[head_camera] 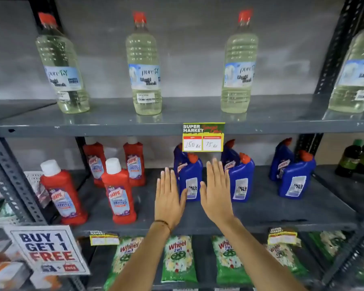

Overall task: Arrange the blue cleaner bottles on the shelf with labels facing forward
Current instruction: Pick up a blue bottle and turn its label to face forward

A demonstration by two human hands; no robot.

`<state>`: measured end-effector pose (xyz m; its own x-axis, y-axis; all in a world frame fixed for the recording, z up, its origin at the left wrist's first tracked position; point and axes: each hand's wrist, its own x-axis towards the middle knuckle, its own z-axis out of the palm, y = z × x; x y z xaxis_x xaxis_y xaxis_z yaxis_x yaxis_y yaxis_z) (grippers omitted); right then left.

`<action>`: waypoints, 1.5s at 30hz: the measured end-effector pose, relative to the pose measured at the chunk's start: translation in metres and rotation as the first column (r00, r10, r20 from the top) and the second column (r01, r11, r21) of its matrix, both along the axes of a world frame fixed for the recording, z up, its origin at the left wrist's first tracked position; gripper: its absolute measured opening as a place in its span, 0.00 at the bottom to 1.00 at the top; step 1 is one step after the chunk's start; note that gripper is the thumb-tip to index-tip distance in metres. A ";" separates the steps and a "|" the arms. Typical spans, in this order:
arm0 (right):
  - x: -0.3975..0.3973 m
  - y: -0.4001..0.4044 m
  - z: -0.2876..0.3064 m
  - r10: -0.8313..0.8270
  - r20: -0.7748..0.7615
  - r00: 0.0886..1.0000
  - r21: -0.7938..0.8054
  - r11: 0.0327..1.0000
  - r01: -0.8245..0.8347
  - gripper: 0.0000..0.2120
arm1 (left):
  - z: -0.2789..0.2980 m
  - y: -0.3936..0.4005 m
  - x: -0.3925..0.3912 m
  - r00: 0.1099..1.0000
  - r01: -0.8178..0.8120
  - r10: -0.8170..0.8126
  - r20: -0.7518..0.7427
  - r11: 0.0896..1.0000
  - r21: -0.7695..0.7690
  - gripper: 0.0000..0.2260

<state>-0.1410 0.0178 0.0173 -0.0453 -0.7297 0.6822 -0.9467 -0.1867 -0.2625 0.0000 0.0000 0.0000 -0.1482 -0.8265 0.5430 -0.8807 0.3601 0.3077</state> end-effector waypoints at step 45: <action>-0.012 -0.147 -0.041 -0.032 0.914 0.403 0.285 0.759 -0.585 0.38 | -0.047 -0.113 -0.025 0.823 0.163 0.117 -0.555 0.889 0.429 0.21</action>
